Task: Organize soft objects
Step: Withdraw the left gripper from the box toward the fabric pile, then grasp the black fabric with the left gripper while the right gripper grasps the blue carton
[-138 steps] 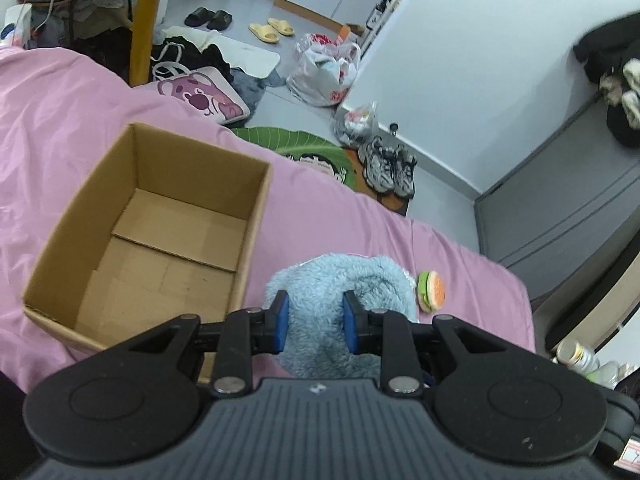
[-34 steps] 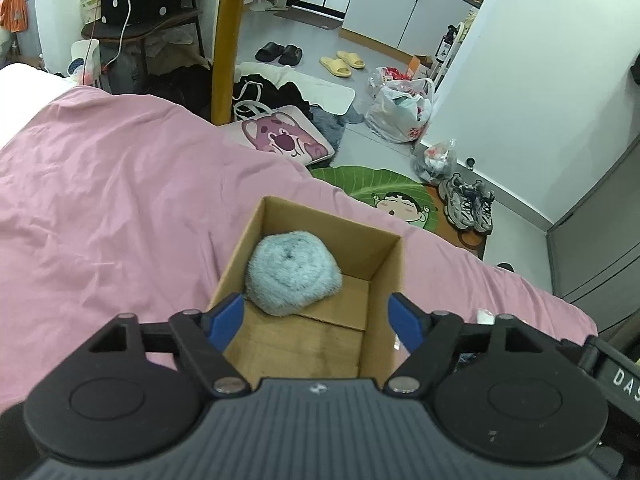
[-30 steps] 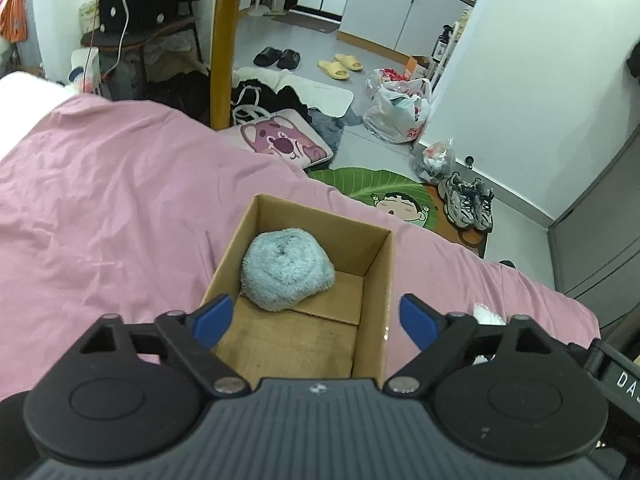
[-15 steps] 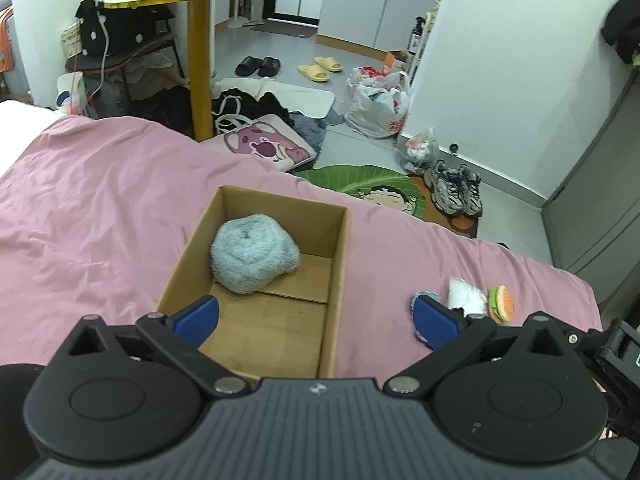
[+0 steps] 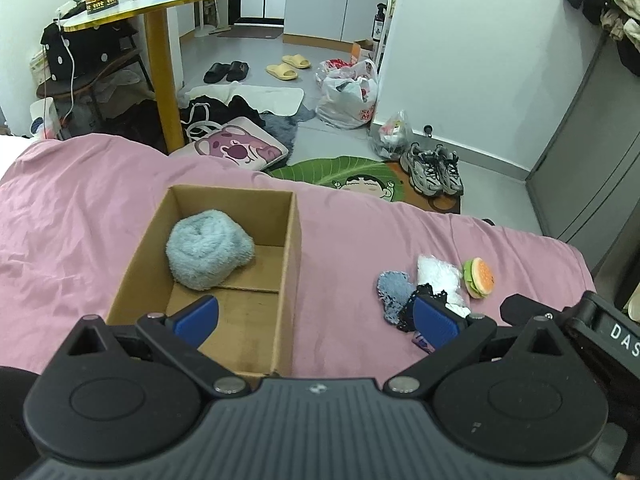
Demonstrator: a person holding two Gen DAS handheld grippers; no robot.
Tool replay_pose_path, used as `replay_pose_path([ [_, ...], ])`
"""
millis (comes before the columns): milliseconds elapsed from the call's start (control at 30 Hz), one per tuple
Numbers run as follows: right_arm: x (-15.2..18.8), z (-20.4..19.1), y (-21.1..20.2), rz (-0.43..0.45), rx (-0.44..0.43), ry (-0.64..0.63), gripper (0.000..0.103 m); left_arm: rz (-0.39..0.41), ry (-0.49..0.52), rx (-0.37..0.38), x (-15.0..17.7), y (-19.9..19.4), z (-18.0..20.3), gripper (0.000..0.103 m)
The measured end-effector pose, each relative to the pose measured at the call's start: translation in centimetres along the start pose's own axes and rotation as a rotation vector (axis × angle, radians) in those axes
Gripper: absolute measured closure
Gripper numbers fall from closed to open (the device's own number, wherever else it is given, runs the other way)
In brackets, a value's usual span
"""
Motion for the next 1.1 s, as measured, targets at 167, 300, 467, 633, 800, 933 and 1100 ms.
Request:
replay_pose_path([
  [167,-0.3,1.7,1.4,-0.028,0.028,0.068,0.000,-0.014,-0.003,-0.025,0.0,0.7,1.0,0.000],
  [300,-0.5,2.9,2.2,-0.047,0.034,0.147,0.000,-0.037,0.009,-0.036,-0.1,1.7,2.0,0.000],
  [467,-0.9,3.9,3.2,-0.052,0.033,0.215,0.000,-0.057,0.005,-0.022,-0.3,2.8,2.8,0.000],
  [633,-1.7,4.1,4.4,-0.061,0.050,0.211,0.000,-0.042,-0.001,-0.009,-0.7,3.6,2.9,0.000],
  [800,-2.3,3.4,5.6,-0.072,0.103,0.148,0.000,-0.062,-0.023,0.018,-1.2,4.8,2.6,0.000],
  [933,-2.4,2.6,6.8,-0.084,0.144,0.093,0.000,-0.068,-0.018,0.041,-1.6,5.6,2.7,0.001],
  [1100,-2.5,2.5,8.3,-0.099,0.191,0.074,0.000,-0.082,-0.019,0.061,-2.2,6.6,2.7,0.001],
])
Point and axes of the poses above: each gripper's, at about its wrist camera, not at the fingertips, and y roughly the way its jaws point, z to its right, x to its underside, the point moved 1 cm from there along y, roughly the way its jaws point, and after that the axes turned 9 degrees about -z, right-handed, at the moved point
